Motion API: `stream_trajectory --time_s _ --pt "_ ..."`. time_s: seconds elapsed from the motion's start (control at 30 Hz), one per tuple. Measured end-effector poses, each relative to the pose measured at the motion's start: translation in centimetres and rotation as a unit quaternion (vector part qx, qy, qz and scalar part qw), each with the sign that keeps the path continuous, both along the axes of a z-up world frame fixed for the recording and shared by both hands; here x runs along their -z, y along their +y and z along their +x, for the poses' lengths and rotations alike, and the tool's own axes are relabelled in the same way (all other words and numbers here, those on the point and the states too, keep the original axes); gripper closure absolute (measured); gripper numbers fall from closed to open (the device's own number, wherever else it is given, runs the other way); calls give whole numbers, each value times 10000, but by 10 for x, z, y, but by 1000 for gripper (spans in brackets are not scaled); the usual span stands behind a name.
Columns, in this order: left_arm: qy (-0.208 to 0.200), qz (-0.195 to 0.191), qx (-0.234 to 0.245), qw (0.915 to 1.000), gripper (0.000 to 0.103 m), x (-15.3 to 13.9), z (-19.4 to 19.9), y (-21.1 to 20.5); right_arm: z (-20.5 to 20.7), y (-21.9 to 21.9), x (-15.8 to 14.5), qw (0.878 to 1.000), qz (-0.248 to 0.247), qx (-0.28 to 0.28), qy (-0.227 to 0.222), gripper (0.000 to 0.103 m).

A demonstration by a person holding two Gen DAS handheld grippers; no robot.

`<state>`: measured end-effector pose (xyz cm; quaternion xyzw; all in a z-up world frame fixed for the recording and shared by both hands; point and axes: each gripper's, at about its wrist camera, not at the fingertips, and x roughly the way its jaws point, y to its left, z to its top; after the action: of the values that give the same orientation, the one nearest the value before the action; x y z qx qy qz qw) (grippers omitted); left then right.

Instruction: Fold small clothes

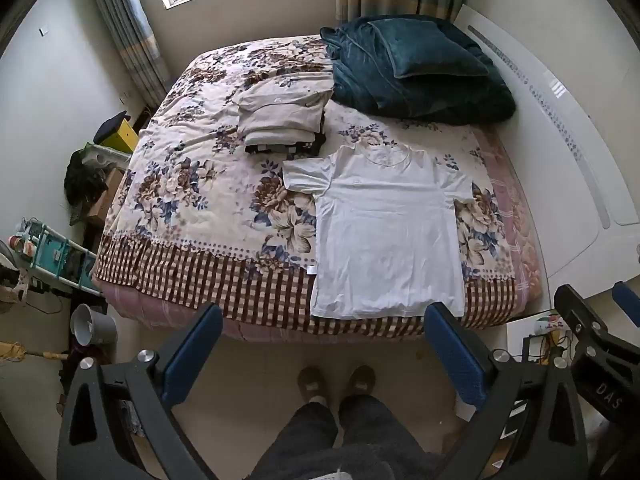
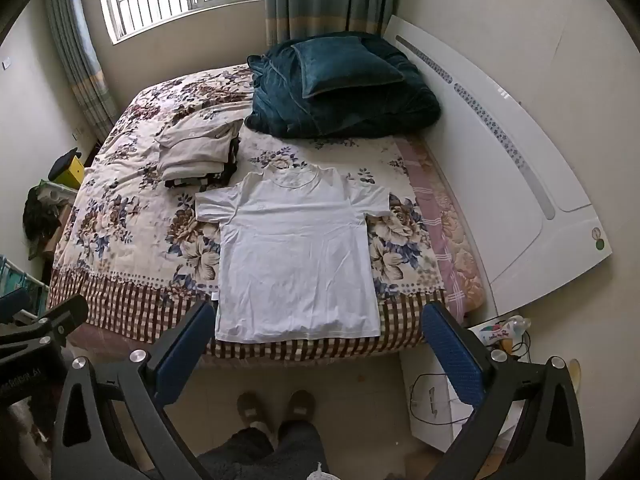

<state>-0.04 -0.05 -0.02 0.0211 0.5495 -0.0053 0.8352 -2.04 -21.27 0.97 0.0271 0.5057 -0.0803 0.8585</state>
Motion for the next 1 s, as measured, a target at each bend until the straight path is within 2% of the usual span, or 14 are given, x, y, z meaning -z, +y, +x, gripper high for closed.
stream_trajectory --time_s 1.0 --pt "-19 -13 16 10000 0 1 1 1 -5 -1 -2 10000 7 6 -18 0"
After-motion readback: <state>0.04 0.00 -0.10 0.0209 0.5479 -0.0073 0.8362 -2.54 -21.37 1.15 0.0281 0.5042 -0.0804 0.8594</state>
